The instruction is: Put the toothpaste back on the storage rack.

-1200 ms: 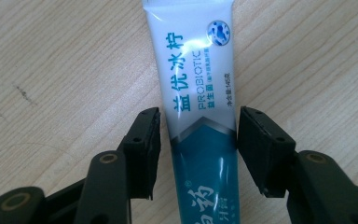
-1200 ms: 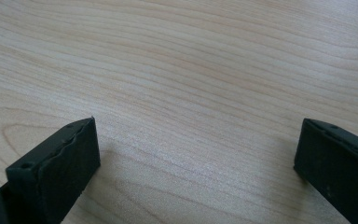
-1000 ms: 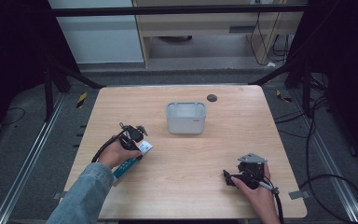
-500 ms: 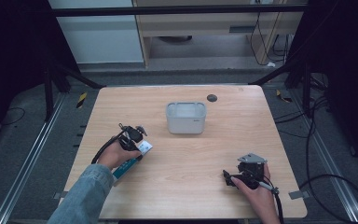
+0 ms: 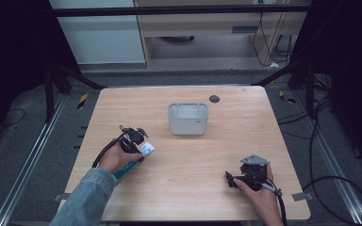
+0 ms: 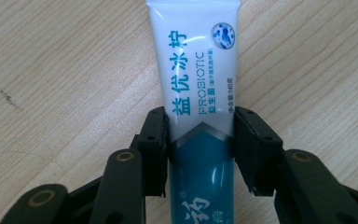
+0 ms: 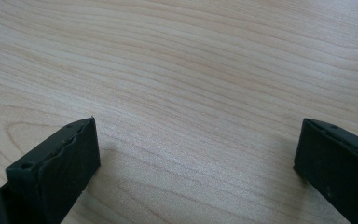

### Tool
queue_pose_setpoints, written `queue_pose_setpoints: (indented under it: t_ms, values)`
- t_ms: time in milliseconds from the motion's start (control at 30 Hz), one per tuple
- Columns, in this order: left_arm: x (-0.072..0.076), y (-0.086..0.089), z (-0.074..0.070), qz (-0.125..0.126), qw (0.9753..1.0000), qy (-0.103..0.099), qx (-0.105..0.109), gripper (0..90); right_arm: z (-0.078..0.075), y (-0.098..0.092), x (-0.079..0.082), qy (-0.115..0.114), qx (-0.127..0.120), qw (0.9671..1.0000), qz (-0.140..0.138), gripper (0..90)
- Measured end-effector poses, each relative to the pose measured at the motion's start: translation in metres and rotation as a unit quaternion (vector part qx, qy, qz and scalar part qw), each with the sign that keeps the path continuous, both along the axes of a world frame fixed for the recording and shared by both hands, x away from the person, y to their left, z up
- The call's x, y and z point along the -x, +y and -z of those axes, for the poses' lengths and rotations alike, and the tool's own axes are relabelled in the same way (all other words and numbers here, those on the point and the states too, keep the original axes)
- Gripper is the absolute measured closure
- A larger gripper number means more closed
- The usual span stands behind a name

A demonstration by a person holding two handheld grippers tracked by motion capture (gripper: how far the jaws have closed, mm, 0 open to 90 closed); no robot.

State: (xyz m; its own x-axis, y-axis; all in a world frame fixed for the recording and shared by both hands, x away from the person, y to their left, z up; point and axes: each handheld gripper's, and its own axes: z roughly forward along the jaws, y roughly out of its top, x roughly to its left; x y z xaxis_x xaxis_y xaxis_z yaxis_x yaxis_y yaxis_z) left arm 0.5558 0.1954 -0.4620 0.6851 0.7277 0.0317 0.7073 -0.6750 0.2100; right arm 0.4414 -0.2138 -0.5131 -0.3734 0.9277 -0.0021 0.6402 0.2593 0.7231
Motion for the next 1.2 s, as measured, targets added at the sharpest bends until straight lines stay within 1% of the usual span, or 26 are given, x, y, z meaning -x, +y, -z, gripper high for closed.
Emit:
queue_pose_setpoints:
  t_ms: [67, 233, 333, 567, 667, 733, 900, 967, 1000, 1067, 1167, 1200]
  values:
    - [0.001, 0.0, 0.0, 0.009, 0.9999, -0.002, -0.005, 59.0, 0.0, 0.0, 0.0, -0.001, 0.002, 1.0, -0.001, 0.4]
    - [0.004, -0.002, 0.0, 0.011, 0.9998, -0.012, -0.007, 62.8, 0.0, 0.0, 0.0, -0.001, 0.001, 1.0, 0.0, 0.4]
    - [0.007, -0.004, -0.001, 0.017, 0.9995, -0.022, -0.014, 65.1, 0.0, 0.0, 0.0, -0.002, 0.001, 1.0, -0.002, 0.4]
    - [0.006, -0.003, -0.003, 0.024, 0.9995, -0.017, -0.012, 71.7, 0.0, 0.0, 0.0, -0.001, 0.001, 1.0, -0.003, 0.4]
    - [0.007, -0.001, -0.005, 0.026, 0.9995, -0.019, -0.003, 74.6, 0.0, 0.0, 0.0, -0.003, 0.004, 1.0, -0.005, 0.4]
    - [0.008, 0.002, -0.006, 0.025, 0.9995, -0.019, 0.007, 77.1, 0.0, 0.0, 0.0, -0.002, 0.004, 1.0, -0.006, 0.4]
    - [0.01, 0.009, -0.007, 0.02, 0.9994, -0.017, 0.024, 78.8, 0.0, 0.0, 0.0, -0.002, 0.003, 1.0, -0.006, 0.4]
    - [0.011, 0.013, -0.01, 0.018, 0.9991, -0.021, 0.032, 78.9, 0.0, 0.0, 0.0, -0.002, 0.003, 1.0, -0.006, 0.4]
    - [0.013, 0.016, -0.012, 0.015, 0.9988, -0.025, 0.038, 79.0, 0.0, 0.0, 0.0, -0.002, 0.003, 1.0, -0.006, 0.4]
    - [0.016, 0.02, -0.019, 0.008, 0.998, -0.038, 0.049, 79.0, 0.0, 0.0, 0.0, -0.002, 0.003, 1.0, -0.006, 0.4]
    - [0.021, 0.026, -0.032, 0.006, 0.996, -0.064, 0.061, 79.0, 0.0, 0.0, 0.0, -0.002, 0.003, 1.0, -0.006, 0.4]
    - [0.022, 0.028, -0.037, 0.005, 0.9952, -0.072, 0.067, 79.0, 0.0, 0.0, 0.001, 0.002, -0.002, 1.0, -0.003, 0.4]
